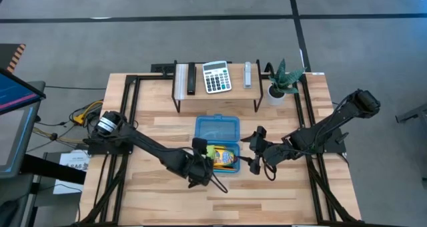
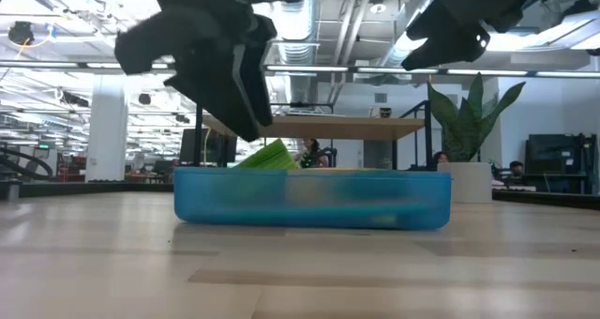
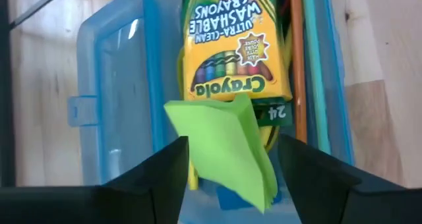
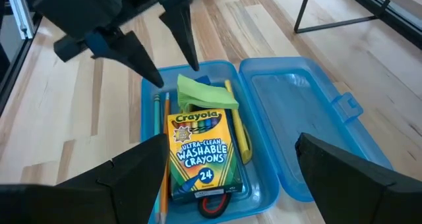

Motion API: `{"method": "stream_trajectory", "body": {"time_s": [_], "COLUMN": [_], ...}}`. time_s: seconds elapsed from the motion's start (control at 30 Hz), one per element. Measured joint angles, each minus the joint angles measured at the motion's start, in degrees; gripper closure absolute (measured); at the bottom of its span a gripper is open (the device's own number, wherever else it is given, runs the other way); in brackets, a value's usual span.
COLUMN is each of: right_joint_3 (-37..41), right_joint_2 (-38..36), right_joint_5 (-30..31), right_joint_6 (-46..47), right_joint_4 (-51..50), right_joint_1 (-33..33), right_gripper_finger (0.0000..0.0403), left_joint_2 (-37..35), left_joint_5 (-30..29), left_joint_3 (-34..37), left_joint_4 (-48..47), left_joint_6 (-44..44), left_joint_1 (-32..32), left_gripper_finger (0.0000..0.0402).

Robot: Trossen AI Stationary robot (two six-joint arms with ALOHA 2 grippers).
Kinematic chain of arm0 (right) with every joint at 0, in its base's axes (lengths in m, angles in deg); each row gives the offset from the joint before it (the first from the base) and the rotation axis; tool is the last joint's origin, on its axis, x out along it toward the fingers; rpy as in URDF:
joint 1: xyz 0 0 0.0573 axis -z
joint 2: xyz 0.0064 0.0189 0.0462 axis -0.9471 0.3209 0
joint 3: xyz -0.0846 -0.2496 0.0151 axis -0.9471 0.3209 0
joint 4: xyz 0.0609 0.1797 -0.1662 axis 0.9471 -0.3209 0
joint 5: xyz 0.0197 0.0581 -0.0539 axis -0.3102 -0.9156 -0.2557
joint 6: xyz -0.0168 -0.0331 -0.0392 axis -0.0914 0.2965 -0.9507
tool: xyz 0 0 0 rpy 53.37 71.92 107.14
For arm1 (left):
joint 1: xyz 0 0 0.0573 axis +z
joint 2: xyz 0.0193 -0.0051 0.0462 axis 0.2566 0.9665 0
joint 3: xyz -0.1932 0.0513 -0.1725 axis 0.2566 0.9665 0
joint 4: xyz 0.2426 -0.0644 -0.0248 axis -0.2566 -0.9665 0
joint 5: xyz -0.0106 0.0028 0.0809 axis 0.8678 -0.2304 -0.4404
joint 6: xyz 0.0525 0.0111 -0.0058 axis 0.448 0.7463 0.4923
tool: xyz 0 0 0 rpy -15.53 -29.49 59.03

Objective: Pack school essentials
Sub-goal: Close the blue supply box

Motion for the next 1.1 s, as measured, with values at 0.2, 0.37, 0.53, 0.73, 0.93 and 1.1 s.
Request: {"method": "stream_trajectory", "body": {"time_s": [0.2,0.37,0.53,0.73,0.93,1.1], "right_joint_3": [0.0,0.0,0.0,0.0,0.0,0.0], "right_joint_2": [0.0,0.0,0.0,0.0,0.0,0.0], "right_joint_5": [0.0,0.0,0.0,0.0,0.02,0.02], "right_joint_6": [0.0,-0.02,-0.04,-0.07,-0.12,-0.11], "right_joint_4": [-0.03,-0.04,-0.08,-0.18,-0.2,-0.15], "right_joint_1": [-0.07,-0.13,-0.13,-0.13,-0.13,-0.13], "right_gripper_finger": [0.0045,0.0045,0.0045,0.0045,0.0045,0.0045], "left_joint_2": [-0.73,-0.73,-0.69,-0.69,-0.62,-0.6], "left_joint_5": [-0.51,-1.46,2.35,7.98,8.46,8.57], "left_joint_3": [-1.23,1.35,5.34,8.3,9.33,7.73], "left_joint_4": [-3.82,1.51,9.8,7.33,2.25,2.02], "left_joint_6": [-2.96,-3.12,-1.6,-4.86,-8.81,-7.56], "left_joint_1": [-0.15,1.62,4.07,4.67,3.74,2.93], "left_gripper_finger": [0.0194,0.0222,0.0246,0.0267,0.0277,0.0278]}}
